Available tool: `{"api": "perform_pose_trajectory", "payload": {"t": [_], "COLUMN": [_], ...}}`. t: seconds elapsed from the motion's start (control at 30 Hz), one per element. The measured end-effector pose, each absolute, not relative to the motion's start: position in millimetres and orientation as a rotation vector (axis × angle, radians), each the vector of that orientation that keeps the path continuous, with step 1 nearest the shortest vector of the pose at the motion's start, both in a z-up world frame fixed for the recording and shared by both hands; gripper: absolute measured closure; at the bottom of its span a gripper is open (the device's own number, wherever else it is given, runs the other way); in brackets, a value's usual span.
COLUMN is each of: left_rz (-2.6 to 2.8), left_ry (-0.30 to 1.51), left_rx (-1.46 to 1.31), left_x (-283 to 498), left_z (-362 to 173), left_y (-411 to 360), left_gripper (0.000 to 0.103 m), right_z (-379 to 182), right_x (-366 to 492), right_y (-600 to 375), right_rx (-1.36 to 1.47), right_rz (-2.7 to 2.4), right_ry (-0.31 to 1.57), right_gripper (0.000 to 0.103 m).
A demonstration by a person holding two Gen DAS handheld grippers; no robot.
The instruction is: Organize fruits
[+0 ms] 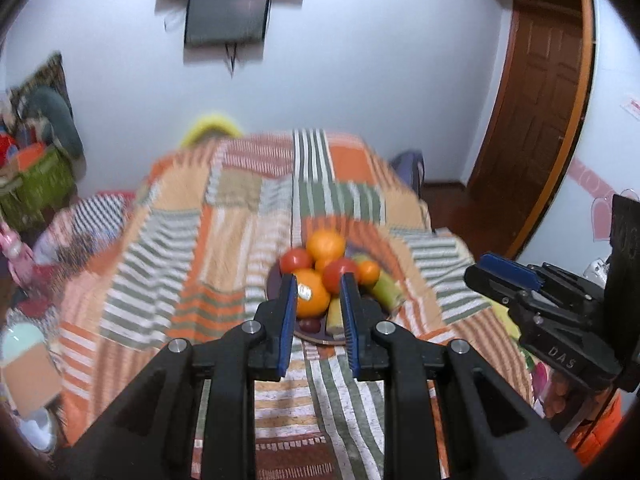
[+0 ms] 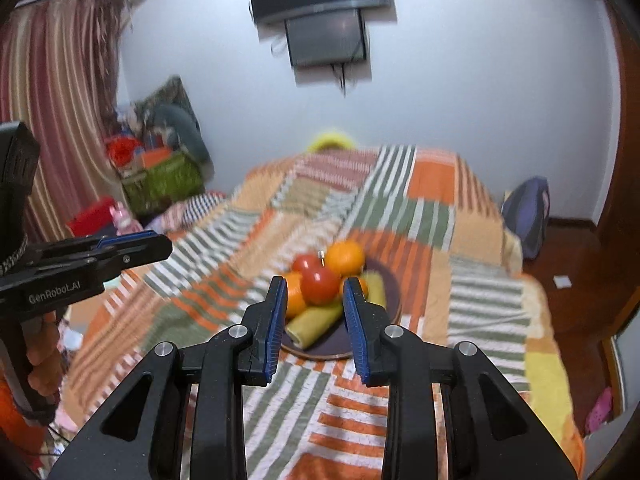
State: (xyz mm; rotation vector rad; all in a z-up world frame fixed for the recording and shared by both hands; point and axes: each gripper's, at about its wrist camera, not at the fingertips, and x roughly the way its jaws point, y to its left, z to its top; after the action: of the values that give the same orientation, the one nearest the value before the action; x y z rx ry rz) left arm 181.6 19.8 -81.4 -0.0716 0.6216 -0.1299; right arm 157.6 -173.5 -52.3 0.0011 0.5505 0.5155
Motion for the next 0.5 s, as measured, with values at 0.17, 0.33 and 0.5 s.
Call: {"api": "perform_pose_trajectory", "payload": {"t": [0.17, 0.33, 0.5], "left_rz": [-0.120, -0.122, -0.098], "left_ry": [0.498, 0.403, 0.318], "left_rx": [-0.050, -0.061, -0.040], "left_x": [138, 100, 71], "left_z": [-43, -15, -1], "left_y": [12, 10, 5], "left_gripper": [0.082, 0.080, 0.047], "right_z": [-12, 12, 23], "right_x": [119, 92, 76], "right_y": [-181, -185, -184], "right_rx": [0.020, 0.026, 0.024], "right_rz": [0.513, 0.508, 0.496], "right_ry": [0.425, 0.331, 0.273], "right_gripper": [0.076, 0.076, 0.068]}}
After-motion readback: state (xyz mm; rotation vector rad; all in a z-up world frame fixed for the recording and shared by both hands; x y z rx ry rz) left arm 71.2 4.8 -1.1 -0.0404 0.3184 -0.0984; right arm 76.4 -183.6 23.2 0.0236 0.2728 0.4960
